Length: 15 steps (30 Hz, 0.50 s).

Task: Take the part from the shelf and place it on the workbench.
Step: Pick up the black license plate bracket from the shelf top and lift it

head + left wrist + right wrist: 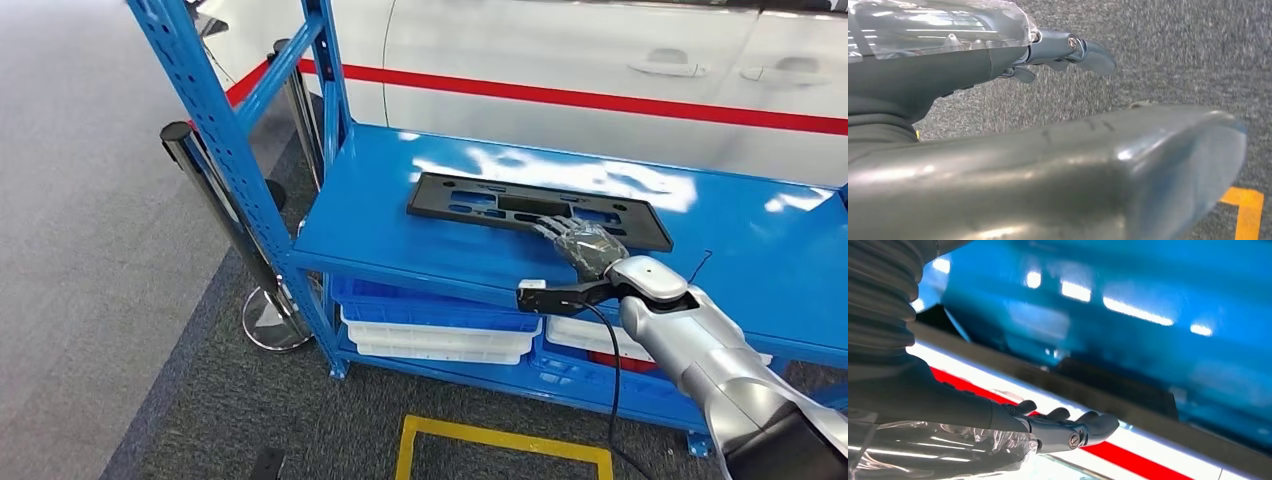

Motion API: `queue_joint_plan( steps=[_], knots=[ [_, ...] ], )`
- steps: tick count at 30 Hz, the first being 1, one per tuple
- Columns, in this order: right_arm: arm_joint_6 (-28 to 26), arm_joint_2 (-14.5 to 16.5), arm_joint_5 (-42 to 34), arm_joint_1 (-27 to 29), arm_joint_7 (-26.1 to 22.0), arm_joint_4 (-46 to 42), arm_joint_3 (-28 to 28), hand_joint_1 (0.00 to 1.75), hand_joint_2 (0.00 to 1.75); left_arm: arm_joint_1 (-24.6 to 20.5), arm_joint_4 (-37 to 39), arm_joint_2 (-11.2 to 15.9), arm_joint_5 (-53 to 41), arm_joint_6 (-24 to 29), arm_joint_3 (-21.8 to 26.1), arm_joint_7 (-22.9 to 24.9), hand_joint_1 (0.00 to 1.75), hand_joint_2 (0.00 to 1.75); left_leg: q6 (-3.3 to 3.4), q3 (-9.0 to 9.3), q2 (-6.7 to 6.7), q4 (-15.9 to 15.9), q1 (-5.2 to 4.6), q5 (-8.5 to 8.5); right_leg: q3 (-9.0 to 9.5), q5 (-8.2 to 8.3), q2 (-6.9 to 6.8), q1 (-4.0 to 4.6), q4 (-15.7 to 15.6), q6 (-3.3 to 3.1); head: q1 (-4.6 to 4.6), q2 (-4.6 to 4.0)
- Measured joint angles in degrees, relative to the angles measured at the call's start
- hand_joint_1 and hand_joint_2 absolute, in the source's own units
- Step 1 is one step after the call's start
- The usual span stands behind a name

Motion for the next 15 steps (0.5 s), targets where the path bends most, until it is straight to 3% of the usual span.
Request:
queue_joint_plan(
  steps=[2,4,5,6,7,9,10,13,15],
  knots=[
    [0.07,-0.36,-0.15,-0.14,-0.03,-0.04,0.07,0.0,1.75,0.46,0.04,0.21,-0.05,-0.18,0.0,-0.17,0.0,0.0,0.32,0.76,0.12,-0.35,0.1,0.29,-2.05,-2.75,-0.17,-0.04,3.8,0.15,0.01,-0.01],
    [-0.07,-0.63,-0.21,-0.17,-0.13,-0.04,0.17,0.0,1.75,0.8,0.14,0.35,-0.14,-0.34,-0.01,-0.23,0.0,0.0,0.4,0.83,0.14,-0.21,0.07,0.33,-5.55,-6.14,-0.2,-0.01,10.44,0.26,0.0,-0.01],
    [-0.26,-0.79,-0.29,-0.19,-0.17,-0.07,0.23,0.0,1.75,0.99,0.2,0.39,-0.16,-0.42,-0.01,-0.22,0.0,0.0,0.38,0.86,0.1,-0.1,0.07,0.25,-6.85,-6.85,-0.21,-0.03,12.77,0.29,0.01,-0.01],
    [-0.53,-0.96,-0.5,-0.35,-0.2,-0.22,0.28,0.0,1.75,1.19,0.25,0.4,-0.19,-0.48,-0.01,-0.21,0.0,0.0,0.3,0.93,0.04,0.04,0.09,0.09,-7.3,-6.44,-0.23,-0.08,13.22,0.32,0.01,0.0],
    [-0.76,-1.16,-0.81,-0.73,-0.2,-0.53,0.31,0.0,1.75,1.36,0.27,0.42,-0.22,-0.58,-0.01,-0.21,0.0,0.0,0.16,1.06,-0.03,0.23,0.12,-0.17,-6.67,-4.86,-0.25,-0.13,11.43,0.38,0.01,0.0],
    [-0.96,-1.7,-1.55,-2.05,-0.15,-1.65,0.32,0.0,1.75,1.53,0.29,0.44,-0.35,-0.81,-0.02,-0.23,0.0,0.0,-0.34,1.33,-0.09,0.73,0.13,-0.97,-3.74,-0.85,-0.26,-0.14,4.37,0.39,0.01,-0.01],
    [-0.92,-1.97,-1.8,-2.86,-0.08,-2.28,0.32,0.0,1.75,1.48,0.31,0.47,-0.49,-0.88,-0.02,-0.23,0.0,0.0,-0.67,1.26,-0.08,1.06,0.1,-1.37,-2.61,-0.04,-0.24,0.04,1.41,0.12,0.01,-0.01],
    [-0.54,-2.45,-2.17,-4.25,0.5,-4.13,0.38,0.0,1.75,1.36,0.36,0.62,-1.01,-0.93,-0.04,-0.11,0.0,0.0,-1.54,0.99,-0.08,1.65,0.02,-2.19,-1.86,-0.11,-0.19,0.49,-0.81,-1.5,0.01,0.01],
    [-0.41,-2.66,-2.29,-4.57,1.01,-5.09,0.43,0.0,1.75,1.45,0.39,0.75,-1.07,-0.97,-0.04,0.02,0.0,0.0,-1.53,1.2,-0.11,1.54,0.02,-2.38,-1.66,0.15,-0.14,0.51,-0.81,-1.82,0.0,0.01]
  ],
)
